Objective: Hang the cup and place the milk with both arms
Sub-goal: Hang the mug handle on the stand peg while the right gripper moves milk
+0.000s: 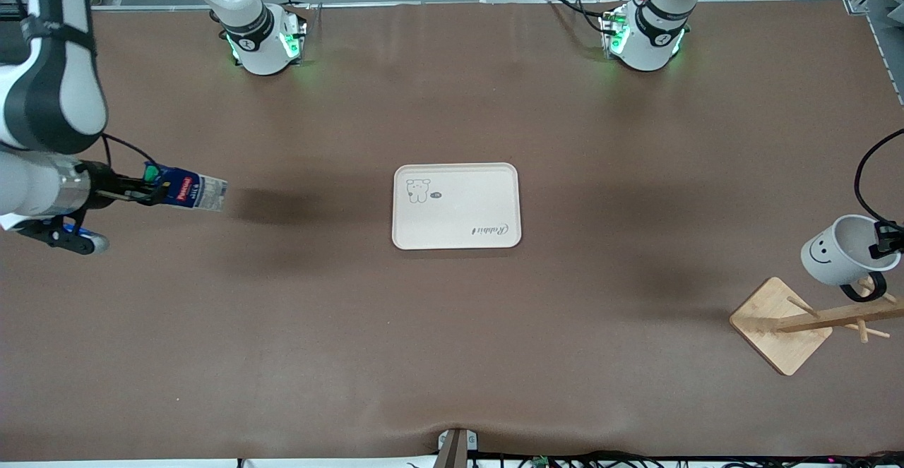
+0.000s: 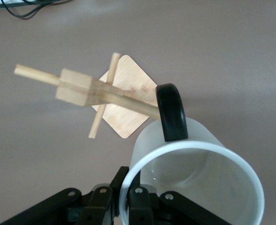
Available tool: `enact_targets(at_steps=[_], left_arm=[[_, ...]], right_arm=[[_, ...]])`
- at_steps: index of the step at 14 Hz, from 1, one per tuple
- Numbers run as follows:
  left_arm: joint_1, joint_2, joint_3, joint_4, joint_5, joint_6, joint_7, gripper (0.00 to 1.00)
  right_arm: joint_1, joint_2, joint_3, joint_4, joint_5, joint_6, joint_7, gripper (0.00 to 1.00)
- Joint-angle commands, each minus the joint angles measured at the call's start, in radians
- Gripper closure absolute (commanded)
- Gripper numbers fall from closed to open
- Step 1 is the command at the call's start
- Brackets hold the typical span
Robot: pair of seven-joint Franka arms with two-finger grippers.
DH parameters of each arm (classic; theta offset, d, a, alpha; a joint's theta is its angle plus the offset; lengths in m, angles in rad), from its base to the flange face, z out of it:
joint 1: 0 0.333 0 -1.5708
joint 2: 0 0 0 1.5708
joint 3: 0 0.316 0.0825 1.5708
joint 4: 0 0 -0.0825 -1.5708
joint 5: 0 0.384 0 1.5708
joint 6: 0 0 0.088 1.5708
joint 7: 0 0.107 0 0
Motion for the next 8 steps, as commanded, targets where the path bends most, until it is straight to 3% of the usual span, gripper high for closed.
enact_targets(at_steps=[1,4,7,8], left_arm=[[0.024,0.021,-0.009,0.023,-0.033,0.008,0.021,1.00],[0.040,0.026,-0.009,0.022,-0.052,0.012,0.021,1.00],[0.044,0.027,-0.009,0.022,-0.055,0.012,0.021,0.96],[0.047,0.026,-0.009,0.022,-0.055,0.012,0.021,0.94]], right_arm=[[-0.064,-0.095,0.026,-0.216,-0.012,0.150,-0.101,1.00],[-0.080,-0.147,0.027,-0.369,-0.009,0.280,-0.121,1.00],[-0.092,-0.152,0.026,-0.433,-0.003,0.351,-0.170,1.00],[-0.094,-0.152,0.026,-0.436,0.001,0.358,-0.170,0.90]])
